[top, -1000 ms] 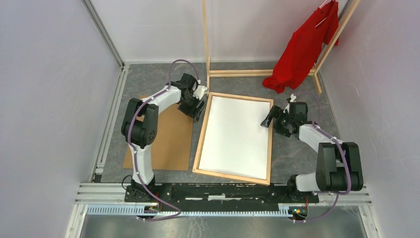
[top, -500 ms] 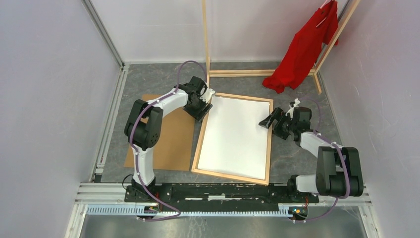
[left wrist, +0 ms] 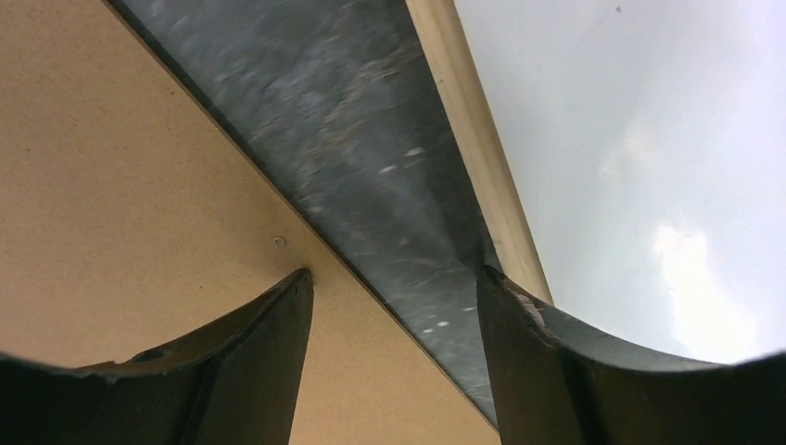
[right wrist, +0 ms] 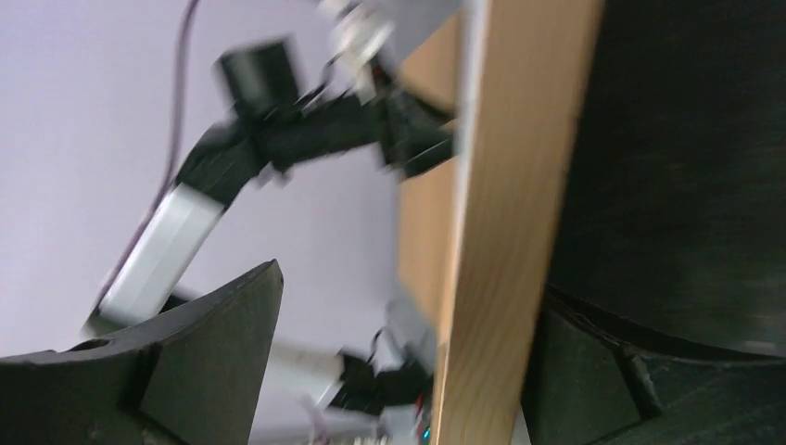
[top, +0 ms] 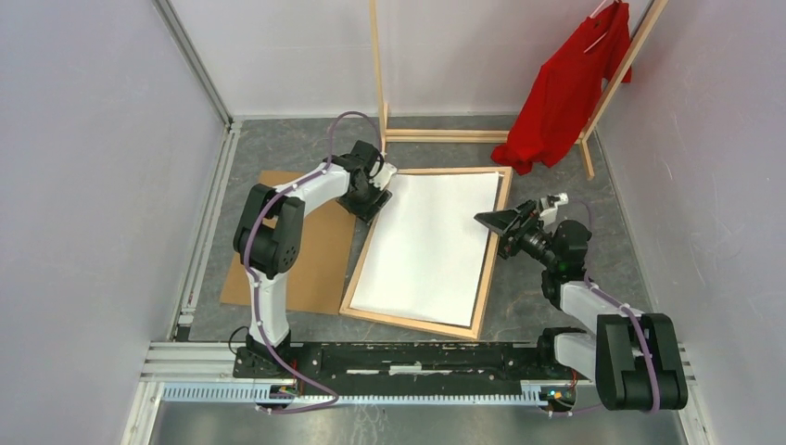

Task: Put the photo into the frame
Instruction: Pick up the photo frame from the center of the board.

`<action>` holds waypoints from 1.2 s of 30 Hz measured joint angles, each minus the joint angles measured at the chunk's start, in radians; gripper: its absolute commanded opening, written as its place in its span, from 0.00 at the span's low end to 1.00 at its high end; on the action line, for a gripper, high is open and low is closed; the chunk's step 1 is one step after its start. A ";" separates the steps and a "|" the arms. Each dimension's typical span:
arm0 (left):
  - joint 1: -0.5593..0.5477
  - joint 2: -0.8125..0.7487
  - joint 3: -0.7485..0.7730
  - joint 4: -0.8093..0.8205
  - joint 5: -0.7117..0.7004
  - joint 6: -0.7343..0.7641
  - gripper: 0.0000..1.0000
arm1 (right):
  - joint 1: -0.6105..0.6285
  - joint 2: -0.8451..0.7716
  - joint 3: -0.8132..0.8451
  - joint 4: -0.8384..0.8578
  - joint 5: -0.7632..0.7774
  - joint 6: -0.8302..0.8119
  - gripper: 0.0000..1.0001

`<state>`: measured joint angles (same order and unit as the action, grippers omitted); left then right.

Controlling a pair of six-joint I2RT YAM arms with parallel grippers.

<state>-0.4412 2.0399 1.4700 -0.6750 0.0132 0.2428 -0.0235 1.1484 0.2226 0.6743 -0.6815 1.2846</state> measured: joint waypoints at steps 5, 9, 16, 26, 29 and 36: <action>-0.048 0.000 0.005 0.017 0.059 0.000 0.72 | 0.053 -0.029 -0.011 0.233 -0.146 0.182 0.90; -0.054 -0.001 0.005 0.022 0.071 0.000 0.72 | 0.057 -0.042 -0.011 0.235 -0.180 0.200 0.90; -0.054 -0.002 0.014 0.008 0.074 0.000 0.91 | 0.060 -0.108 0.102 -0.060 -0.179 0.061 0.87; -0.076 -0.018 0.290 -0.257 0.131 0.001 1.00 | 0.079 -0.100 0.136 -0.046 -0.171 0.105 0.84; -0.090 -0.029 0.453 -0.349 0.190 0.000 1.00 | 0.098 -0.093 0.136 -0.016 -0.163 0.140 0.83; -0.164 -0.067 0.617 -0.408 0.484 -0.116 1.00 | 0.152 -0.051 0.190 0.031 -0.132 0.207 0.73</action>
<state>-0.6052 1.9732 2.0869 -1.0832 0.4976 0.1268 0.1284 1.0973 0.4122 0.7048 -0.8139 1.4918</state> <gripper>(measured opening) 0.996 0.784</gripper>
